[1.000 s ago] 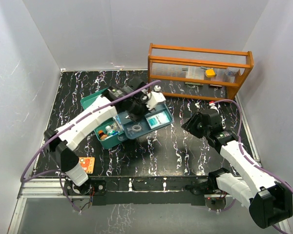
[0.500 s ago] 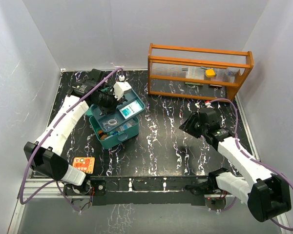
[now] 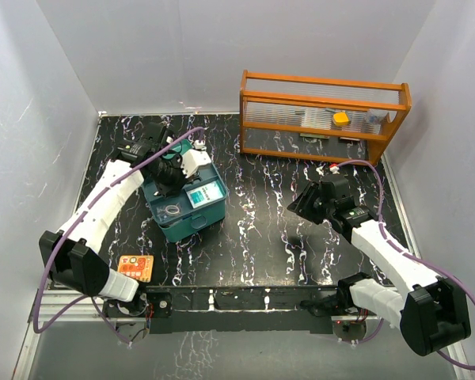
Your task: Organize the medicine kit
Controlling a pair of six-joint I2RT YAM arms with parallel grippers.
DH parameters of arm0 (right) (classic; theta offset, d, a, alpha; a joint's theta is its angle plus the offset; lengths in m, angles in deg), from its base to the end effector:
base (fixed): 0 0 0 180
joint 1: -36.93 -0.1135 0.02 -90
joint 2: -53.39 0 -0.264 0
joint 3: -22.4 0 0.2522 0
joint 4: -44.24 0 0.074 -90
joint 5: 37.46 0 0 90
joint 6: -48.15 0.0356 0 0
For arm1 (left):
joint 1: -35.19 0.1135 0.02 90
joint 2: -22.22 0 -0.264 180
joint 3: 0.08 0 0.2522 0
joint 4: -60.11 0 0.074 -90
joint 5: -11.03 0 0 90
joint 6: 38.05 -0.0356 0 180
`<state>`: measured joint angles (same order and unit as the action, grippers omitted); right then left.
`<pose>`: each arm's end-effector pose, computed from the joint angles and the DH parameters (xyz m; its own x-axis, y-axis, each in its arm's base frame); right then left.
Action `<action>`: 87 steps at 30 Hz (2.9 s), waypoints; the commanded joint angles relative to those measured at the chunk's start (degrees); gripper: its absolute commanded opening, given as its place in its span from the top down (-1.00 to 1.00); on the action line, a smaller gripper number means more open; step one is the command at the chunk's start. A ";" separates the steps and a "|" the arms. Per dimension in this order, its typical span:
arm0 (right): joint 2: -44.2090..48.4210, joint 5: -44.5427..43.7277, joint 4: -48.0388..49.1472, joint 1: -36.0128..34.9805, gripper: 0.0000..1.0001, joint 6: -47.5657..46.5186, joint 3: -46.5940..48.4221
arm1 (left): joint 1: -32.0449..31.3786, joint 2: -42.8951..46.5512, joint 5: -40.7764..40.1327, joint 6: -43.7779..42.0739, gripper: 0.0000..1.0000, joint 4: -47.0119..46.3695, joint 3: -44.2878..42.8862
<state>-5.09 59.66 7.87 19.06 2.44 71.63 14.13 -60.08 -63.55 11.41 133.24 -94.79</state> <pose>0.1960 0.0678 0.2199 -0.7572 0.4839 -0.4388 0.1980 0.8101 0.5518 0.2615 -0.1109 0.3348 -0.3145 0.7926 -0.5224 0.8845 0.4444 0.1416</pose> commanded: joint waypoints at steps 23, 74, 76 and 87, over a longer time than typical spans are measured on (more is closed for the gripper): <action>-0.12 1.24 3.63 0.20 0.21 1.25 0.85 | 3.56 -1.40 2.67 1.06 1.00 -9.15 8.13; 1.38 -2.41 4.69 -2.76 0.20 1.23 1.25 | 8.21 -1.65 -4.10 34.32 -0.41 -20.23 -4.55; 2.77 -4.63 5.09 -4.57 0.18 1.20 0.90 | 9.84 -1.67 -3.79 36.41 -0.45 -23.61 -1.82; 0.48 -5.65 13.02 -19.73 0.12 1.22 0.44 | 17.58 -7.75 3.69 39.99 -0.95 -24.96 2.50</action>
<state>-4.48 55.27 12.57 5.57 3.73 71.63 29.86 -65.90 -62.93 49.44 108.13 -92.91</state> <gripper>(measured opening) 0.426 0.972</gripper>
